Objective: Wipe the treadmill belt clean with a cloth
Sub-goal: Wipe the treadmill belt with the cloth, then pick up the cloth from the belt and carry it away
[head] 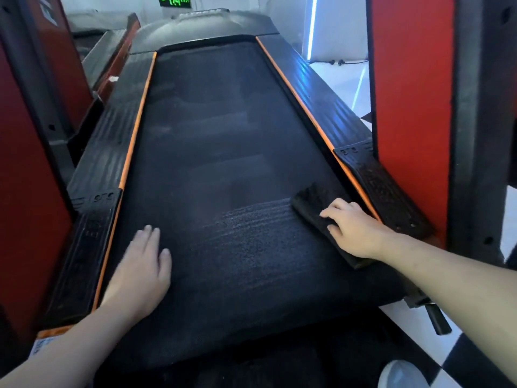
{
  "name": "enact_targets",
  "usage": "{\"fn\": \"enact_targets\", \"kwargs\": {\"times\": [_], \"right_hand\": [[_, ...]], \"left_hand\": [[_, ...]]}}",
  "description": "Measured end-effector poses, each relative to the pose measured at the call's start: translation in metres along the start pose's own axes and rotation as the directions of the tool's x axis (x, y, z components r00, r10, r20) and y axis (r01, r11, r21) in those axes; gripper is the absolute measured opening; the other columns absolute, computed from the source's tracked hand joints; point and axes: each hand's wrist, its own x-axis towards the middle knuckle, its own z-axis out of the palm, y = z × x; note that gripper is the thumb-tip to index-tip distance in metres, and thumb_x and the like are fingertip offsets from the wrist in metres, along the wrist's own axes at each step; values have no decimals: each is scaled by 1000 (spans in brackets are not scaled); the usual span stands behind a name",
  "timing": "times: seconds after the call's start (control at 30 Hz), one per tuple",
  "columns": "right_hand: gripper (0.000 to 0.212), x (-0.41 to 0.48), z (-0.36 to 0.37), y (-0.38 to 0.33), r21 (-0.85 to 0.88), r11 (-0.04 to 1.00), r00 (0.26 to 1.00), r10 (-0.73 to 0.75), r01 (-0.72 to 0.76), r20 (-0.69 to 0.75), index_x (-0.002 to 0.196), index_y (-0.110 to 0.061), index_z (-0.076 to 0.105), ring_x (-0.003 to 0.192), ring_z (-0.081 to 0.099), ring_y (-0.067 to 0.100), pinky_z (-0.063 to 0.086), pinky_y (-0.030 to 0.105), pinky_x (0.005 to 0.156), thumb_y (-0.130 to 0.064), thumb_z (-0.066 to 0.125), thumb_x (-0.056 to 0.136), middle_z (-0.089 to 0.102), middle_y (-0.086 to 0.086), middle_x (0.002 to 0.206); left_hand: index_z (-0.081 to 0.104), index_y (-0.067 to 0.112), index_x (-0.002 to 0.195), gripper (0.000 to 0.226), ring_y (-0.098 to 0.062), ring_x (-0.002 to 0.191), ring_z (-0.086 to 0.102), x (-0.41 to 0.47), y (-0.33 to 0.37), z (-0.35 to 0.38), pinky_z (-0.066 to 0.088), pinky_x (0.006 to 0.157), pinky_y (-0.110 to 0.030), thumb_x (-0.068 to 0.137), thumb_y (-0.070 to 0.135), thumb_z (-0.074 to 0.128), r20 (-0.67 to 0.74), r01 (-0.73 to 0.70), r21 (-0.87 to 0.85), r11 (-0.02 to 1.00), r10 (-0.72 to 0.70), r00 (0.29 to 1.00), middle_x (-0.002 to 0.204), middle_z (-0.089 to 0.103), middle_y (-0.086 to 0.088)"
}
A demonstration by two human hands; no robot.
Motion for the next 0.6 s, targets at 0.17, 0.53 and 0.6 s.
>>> {"fn": "enact_targets", "kwargs": {"times": [0.17,0.53,0.6], "right_hand": [[36,-4,3,-16,-93,979,981,-174,182,83,138,-28,49,115,38,20,39,41,105,-23,43,103,39,-11,133],[63,5,-46,0,-67,995,967,88,-74,239,136,-31,34,103,55,19,50,38,84,-67,56,88,38,-4,130],[84,12,-51,8,-102,969,892,249,-227,378,148,-20,26,120,53,26,47,40,97,-69,57,86,43,5,141]], "left_hand": [[26,12,155,58,-13,150,14,3,69,2,3,115,-18,103,35,38,90,-151,-53,987,155,984,162,23,-1],[50,18,142,55,-20,134,34,55,168,42,35,108,-33,97,50,43,278,-52,-139,989,89,957,142,48,1],[53,19,136,58,-21,128,39,76,184,51,40,102,-35,94,58,45,318,-42,-108,993,74,945,134,52,0]]}}
